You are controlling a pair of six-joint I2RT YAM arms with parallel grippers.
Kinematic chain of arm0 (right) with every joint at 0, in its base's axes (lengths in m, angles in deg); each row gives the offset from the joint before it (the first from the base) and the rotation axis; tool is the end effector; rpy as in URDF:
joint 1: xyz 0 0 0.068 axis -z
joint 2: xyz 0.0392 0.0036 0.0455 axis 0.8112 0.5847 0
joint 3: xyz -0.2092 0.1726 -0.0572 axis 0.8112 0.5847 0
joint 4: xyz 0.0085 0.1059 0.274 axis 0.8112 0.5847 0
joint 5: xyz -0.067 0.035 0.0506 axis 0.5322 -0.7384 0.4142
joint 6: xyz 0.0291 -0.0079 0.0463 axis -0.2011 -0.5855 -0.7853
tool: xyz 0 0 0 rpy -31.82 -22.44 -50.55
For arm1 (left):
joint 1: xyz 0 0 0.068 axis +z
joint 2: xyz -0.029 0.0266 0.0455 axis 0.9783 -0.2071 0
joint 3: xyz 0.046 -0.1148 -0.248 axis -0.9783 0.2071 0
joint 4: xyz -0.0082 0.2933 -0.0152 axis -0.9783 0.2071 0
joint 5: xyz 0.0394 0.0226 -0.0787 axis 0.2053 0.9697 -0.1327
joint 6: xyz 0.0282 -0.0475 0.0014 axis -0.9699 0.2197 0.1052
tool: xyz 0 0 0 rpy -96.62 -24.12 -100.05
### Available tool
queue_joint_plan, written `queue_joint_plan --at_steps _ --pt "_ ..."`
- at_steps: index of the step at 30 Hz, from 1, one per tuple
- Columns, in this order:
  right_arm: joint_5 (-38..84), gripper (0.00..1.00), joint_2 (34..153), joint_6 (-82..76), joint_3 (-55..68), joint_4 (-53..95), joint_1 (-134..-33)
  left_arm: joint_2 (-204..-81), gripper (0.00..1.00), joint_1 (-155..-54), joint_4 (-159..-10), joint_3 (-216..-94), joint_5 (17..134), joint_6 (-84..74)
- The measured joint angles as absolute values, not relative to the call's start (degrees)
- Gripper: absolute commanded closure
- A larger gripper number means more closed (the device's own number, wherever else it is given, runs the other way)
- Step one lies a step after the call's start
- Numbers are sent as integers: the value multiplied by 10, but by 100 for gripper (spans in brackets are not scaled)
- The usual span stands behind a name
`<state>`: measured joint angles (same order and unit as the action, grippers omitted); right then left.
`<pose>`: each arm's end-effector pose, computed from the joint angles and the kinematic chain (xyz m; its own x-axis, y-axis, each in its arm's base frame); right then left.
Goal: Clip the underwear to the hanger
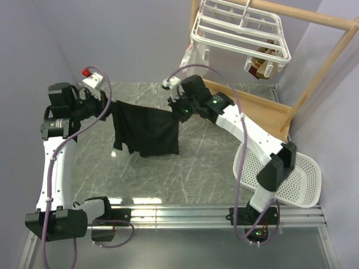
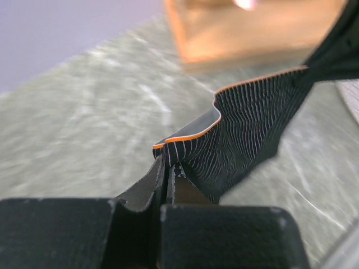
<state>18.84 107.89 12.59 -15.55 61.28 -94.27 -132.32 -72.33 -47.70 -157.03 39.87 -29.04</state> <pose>0.3084 0.2691 0.3804 -0.3649 -0.4996 -0.7856 -0.8133 0.5818 0.0079 0.2640 0.0001 0.4188 -0.2945 0.1262 -0.9473 0.6325 0.7688 -0.0942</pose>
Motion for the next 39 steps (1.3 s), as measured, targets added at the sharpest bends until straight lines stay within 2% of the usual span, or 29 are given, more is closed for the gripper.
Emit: queue_joint_plan --at_steps 5,8,11,14,16,17,19,21,26,27,30,31,32,34,39 --pt "241 100 1191 155 -325 602 -959 -1340 100 -663 -478 -1627 433 -292" --pt "265 100 1213 174 -348 568 -954 -1347 100 -636 -478 -1636 432 -305" --pt "268 100 1189 193 -263 494 -951 -1344 100 -625 -451 -1632 404 -363" --pt "262 96 1149 214 -115 426 -952 -1323 100 -633 -374 -1606 358 -469" --pt "259 81 1135 227 -34 401 -955 -1299 100 -661 -299 -1560 336 -570" --pt "258 63 1129 235 4 398 -957 -1290 100 -681 -268 -1538 332 -611" --pt "258 43 1118 254 68 396 -960 -1271 100 -731 -217 -1473 333 -687" --pt "261 33 1100 265 113 413 -958 -1259 100 -806 -189 -1401 344 -723" --pt "241 28 1042 249 125 457 -927 -1268 99 -986 -196 -1332 370 -714" --pt "230 28 1024 241 125 466 -912 -1274 96 -1027 -207 -1330 373 -704" --pt "204 28 983 215 125 491 -864 -1299 68 -1138 -253 -1322 385 -671" --pt "196 28 974 207 124 500 -851 -1309 51 -1177 -268 -1318 389 -660" --pt "188 28 967 198 122 513 -836 -1320 46 -1212 -280 -1315 397 -647" --pt "179 29 961 185 122 531 -819 -1341 38 -1258 -295 -1315 404 -632" --pt "147 30 960 157 122 577 -810 -1414 37 -1284 -296 -1384 433 -613"
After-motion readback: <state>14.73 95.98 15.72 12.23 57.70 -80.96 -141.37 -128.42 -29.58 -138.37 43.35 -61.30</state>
